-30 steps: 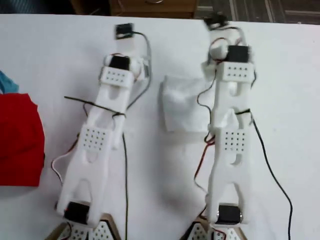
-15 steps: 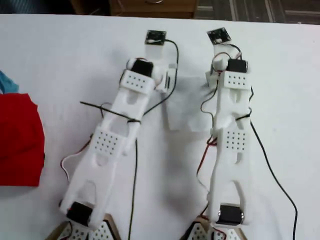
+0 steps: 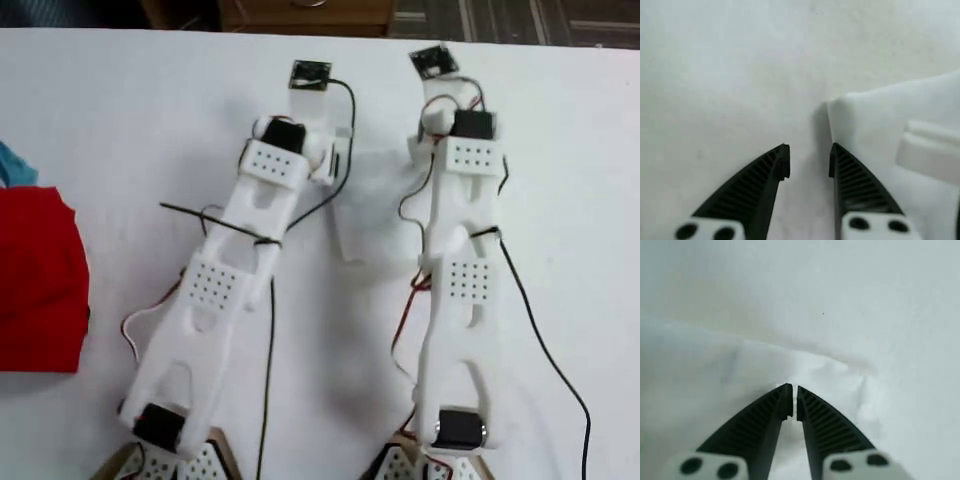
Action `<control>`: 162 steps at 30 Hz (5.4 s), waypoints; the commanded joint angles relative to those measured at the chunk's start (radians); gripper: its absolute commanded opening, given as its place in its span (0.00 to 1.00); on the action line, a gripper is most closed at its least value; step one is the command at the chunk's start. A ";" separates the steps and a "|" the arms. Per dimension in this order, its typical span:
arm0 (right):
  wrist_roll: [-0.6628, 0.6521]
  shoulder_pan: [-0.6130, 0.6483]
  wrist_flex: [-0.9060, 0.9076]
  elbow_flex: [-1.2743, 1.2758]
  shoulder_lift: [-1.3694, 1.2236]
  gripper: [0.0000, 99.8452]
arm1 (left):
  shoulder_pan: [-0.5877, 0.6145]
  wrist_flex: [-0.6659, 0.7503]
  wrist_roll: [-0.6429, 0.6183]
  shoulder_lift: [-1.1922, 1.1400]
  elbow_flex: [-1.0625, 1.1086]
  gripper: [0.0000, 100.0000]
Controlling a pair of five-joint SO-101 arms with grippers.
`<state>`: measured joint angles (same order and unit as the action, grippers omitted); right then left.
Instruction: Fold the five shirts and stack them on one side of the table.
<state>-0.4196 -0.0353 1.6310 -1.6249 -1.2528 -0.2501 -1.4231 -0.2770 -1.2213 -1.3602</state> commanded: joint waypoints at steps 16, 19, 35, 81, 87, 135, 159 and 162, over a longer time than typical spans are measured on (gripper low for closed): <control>-0.005 -0.111 0.140 0.763 0.605 0.02 | -0.005 0.012 0.008 0.015 -0.045 0.15; -0.003 -0.090 0.088 0.895 0.659 0.02 | -0.005 0.041 0.008 0.015 -0.038 0.15; -0.003 -0.206 0.013 1.062 0.418 0.02 | -0.003 0.044 0.008 0.015 -0.038 0.15; 0.008 -0.076 0.044 0.103 0.142 0.02 | -0.005 0.041 0.008 0.015 -0.036 0.15; -0.098 -0.139 0.143 0.107 0.173 0.04 | -0.005 0.041 0.008 0.015 -0.036 0.15; -0.034 -0.025 0.107 0.646 0.137 0.04 | -0.011 0.041 0.069 0.015 -0.036 0.15; -0.037 -0.251 0.108 0.482 0.139 0.02 | 0.002 0.020 0.064 0.015 -0.045 0.15; -0.038 -0.269 0.108 0.477 0.139 0.02 | 0.015 0.026 0.064 0.015 -0.045 0.15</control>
<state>-0.4626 -0.2501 1.7384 -1.1139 -1.1147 -0.2516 -1.4001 -0.2156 -1.2213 -1.3602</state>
